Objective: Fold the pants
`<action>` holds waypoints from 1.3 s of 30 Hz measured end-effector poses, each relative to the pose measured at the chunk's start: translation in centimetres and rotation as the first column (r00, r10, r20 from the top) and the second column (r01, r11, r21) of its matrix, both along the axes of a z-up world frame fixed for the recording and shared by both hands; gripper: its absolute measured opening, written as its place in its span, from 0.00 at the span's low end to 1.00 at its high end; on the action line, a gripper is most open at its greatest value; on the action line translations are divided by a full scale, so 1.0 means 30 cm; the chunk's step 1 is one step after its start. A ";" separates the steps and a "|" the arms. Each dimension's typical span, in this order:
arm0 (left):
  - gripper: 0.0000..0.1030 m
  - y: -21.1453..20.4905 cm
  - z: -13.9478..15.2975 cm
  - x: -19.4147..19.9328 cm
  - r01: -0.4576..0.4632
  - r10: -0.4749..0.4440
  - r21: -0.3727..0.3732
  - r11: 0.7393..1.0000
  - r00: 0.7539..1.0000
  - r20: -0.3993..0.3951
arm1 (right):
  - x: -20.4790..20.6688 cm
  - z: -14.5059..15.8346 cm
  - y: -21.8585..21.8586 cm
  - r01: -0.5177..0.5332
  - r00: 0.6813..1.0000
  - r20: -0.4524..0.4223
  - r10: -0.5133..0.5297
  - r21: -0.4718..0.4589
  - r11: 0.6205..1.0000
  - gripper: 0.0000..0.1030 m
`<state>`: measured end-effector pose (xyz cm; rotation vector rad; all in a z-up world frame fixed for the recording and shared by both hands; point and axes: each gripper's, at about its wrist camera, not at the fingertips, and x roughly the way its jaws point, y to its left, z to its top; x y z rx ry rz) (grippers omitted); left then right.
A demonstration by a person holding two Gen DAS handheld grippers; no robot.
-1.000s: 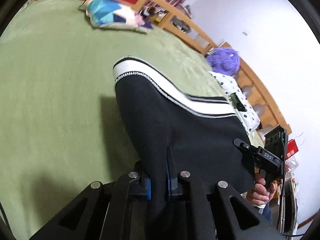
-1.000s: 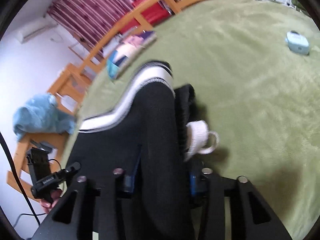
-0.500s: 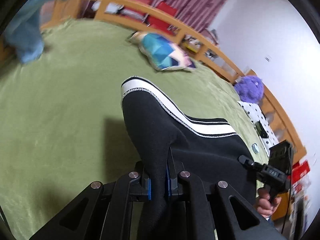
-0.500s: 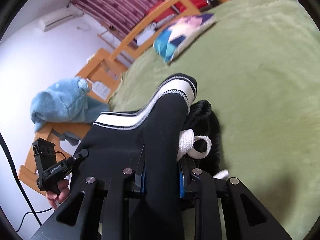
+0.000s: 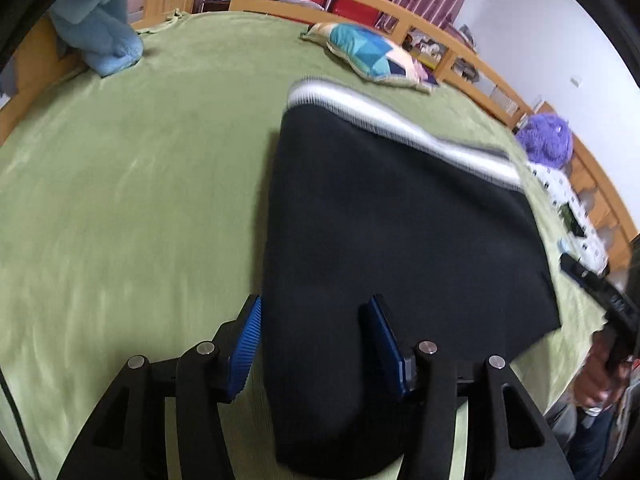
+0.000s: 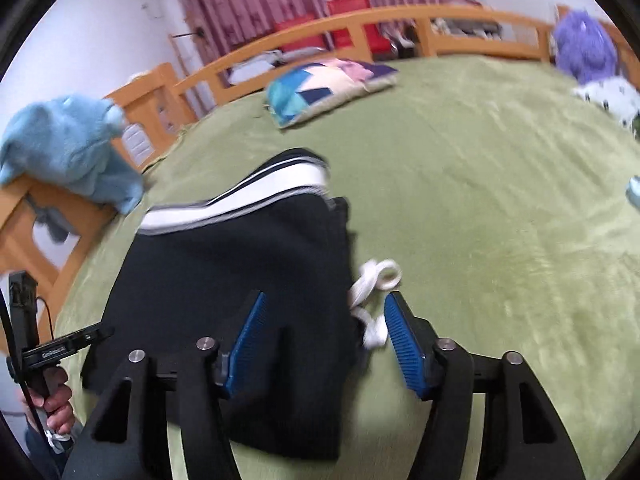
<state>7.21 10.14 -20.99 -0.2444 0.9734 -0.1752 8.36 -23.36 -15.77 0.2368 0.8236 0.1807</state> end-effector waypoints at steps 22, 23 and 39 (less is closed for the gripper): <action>0.57 -0.163 0.246 0.203 0.048 -0.076 0.150 0.987 0.980 0.183 | 0.170 0.097 0.179 -0.118 0.983 0.128 0.134 -0.126 0.985 0.44; 0.57 -0.177 0.240 0.247 0.056 -0.084 0.156 0.986 0.980 0.179 | 0.208 0.089 0.197 -0.125 0.982 0.125 0.141 -0.128 0.984 0.44; 0.57 -0.154 0.065 0.436 0.047 -0.055 0.141 0.989 0.997 0.053 | 0.426 -0.095 0.199 -0.112 0.992 0.038 0.118 -0.133 0.985 0.43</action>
